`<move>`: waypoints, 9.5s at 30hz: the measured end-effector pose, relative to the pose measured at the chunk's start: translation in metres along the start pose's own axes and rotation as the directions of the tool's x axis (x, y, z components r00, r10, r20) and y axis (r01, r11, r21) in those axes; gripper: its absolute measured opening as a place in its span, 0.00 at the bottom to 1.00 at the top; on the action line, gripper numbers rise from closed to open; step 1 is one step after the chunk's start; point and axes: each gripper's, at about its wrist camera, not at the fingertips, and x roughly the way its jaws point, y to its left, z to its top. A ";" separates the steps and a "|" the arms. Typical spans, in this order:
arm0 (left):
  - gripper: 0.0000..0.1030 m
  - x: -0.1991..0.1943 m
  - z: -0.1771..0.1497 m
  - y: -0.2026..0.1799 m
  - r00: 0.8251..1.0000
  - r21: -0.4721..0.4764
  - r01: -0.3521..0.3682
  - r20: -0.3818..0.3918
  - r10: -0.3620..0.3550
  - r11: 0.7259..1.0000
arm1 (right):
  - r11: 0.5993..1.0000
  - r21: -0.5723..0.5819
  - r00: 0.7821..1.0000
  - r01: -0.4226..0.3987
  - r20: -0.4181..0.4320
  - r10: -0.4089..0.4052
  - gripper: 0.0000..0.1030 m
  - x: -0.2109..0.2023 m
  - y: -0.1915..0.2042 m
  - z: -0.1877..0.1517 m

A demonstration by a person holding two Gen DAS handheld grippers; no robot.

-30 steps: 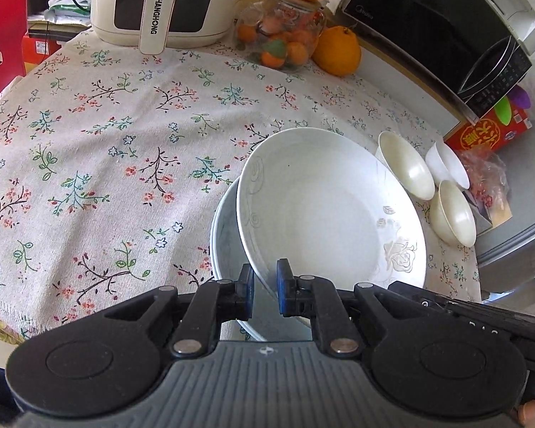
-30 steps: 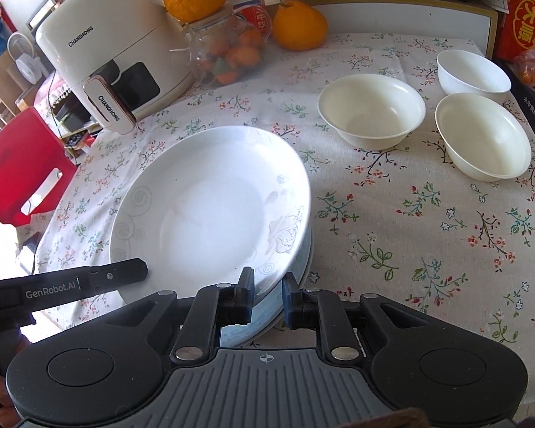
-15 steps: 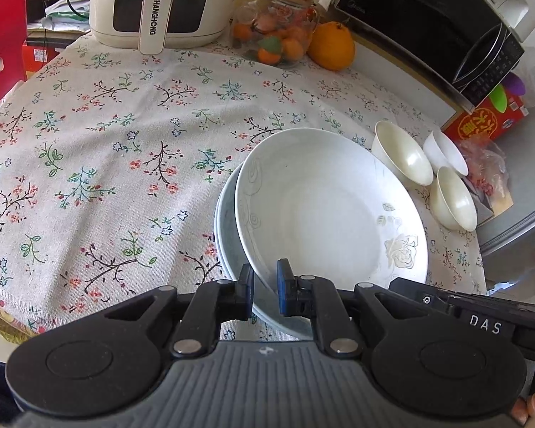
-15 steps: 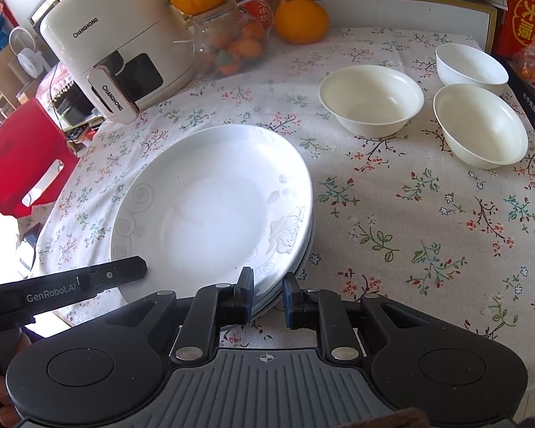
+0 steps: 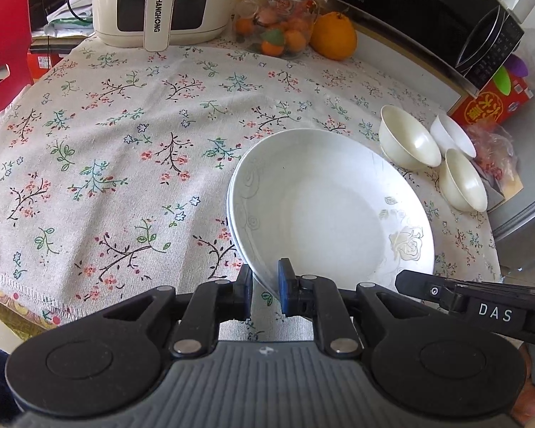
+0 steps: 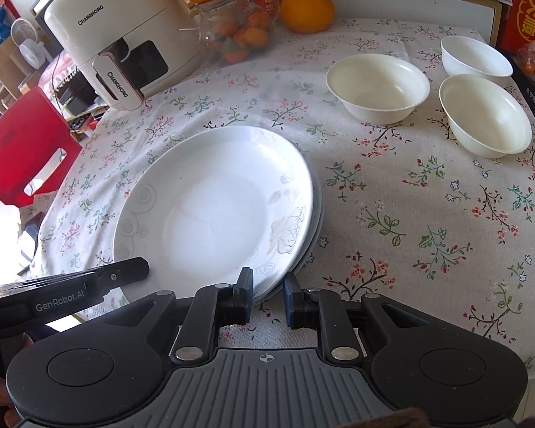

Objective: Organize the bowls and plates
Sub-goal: 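Carry the white plate with the left gripper onto the blue plate stack, then open the left gripper to release the plate on the stack, then move the left gripper to a white bowl beside the microwave, then grasp the white bowl rim with the left gripper and lift it, then carry the held bowl with the left gripper toward the other white bowls, then lower the bowl onto the tablecloth and open the left gripper, then grasp the rim of a smaller white bowl with the left gripper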

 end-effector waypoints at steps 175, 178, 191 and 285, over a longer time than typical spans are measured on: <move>0.08 0.054 0.093 -0.173 0.974 0.225 0.202 0.052 -0.219 0.953 | 0.975 0.221 0.953 0.007 0.294 -0.074 0.12 -0.068 -0.159 0.085; 0.08 0.054 0.083 -0.165 0.976 0.227 0.212 -0.001 -0.218 0.951 | 0.979 0.202 0.964 0.008 0.258 -0.061 0.13 -0.064 -0.156 0.071; 0.10 0.081 0.048 -0.153 0.977 0.241 0.182 -0.156 -0.147 0.953 | 0.979 0.203 0.997 0.010 0.073 -0.026 0.13 -0.033 -0.163 0.045; 0.25 0.137 0.102 -0.205 0.948 0.049 0.305 -0.107 -0.299 0.951 | 0.741 0.667 0.974 0.076 0.109 -0.198 0.30 -0.012 -0.257 0.079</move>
